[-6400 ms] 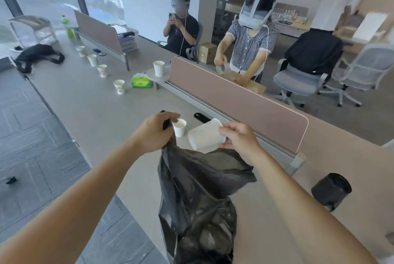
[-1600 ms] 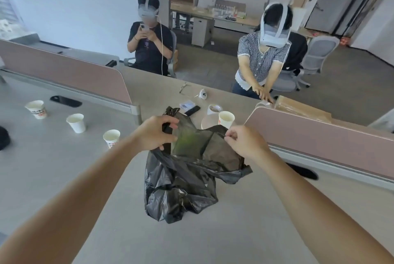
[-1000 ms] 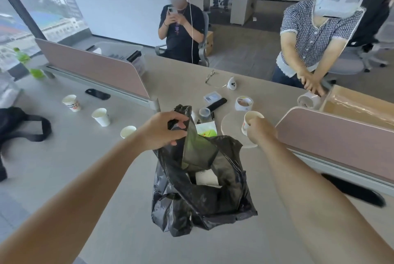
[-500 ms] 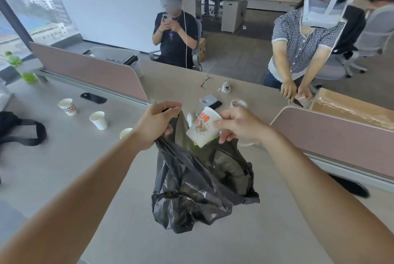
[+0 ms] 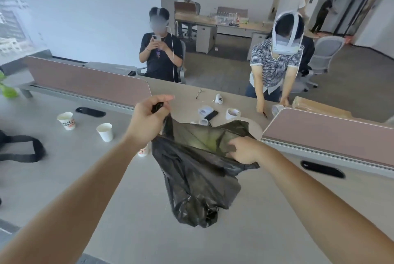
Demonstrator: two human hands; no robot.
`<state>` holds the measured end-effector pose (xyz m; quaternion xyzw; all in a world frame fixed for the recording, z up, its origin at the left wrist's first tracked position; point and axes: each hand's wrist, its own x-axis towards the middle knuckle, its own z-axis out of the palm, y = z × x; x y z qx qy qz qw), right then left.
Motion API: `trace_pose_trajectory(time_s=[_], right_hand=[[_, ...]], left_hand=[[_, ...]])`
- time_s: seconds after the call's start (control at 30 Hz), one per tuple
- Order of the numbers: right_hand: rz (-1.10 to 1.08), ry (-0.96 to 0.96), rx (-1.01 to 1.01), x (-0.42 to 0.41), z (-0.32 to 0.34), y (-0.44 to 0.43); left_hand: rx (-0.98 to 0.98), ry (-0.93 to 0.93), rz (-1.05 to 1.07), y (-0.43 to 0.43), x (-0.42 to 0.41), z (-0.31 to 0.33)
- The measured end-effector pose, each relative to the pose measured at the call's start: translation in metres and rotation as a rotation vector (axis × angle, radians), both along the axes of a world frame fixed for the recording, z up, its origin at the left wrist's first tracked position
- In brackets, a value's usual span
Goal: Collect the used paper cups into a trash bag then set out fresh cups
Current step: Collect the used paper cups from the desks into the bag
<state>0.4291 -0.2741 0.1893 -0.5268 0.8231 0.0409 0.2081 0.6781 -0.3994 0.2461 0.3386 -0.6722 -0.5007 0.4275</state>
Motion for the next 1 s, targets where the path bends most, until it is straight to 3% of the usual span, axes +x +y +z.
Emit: trace_pose_trajectory(time_s=[0.2, 0.47, 0.67, 0.8, 0.93, 1.0], right_hand=[[-0.034, 0.012, -0.060, 0.067, 0.028, -0.020], [0.114, -0.082, -0.400, 0.143, 0.044, -0.081], [0.083, -0.224, -0.356, 0.165, 0.027, -0.112], [0.076, -0.419, -0.330, 0.152, -0.010, -0.123], [-0.186, -0.838, -0.534, 0.133, -0.033, -0.124], [-0.209, -0.804, -0.566, 0.119, -0.050, -0.124]], left_hand=[[0.006, 0.106, 0.031, -0.019, 0.084, 0.025], [-0.078, 0.183, 0.174, -0.040, 0.164, 0.047], [-0.046, 0.147, 0.230, -0.051, 0.192, 0.028], [-0.017, 0.060, 0.269, -0.050, 0.190, 0.012], [0.002, -0.066, 0.277, -0.051, 0.178, -0.004], [-0.012, -0.151, 0.270, -0.054, 0.172, -0.012]])
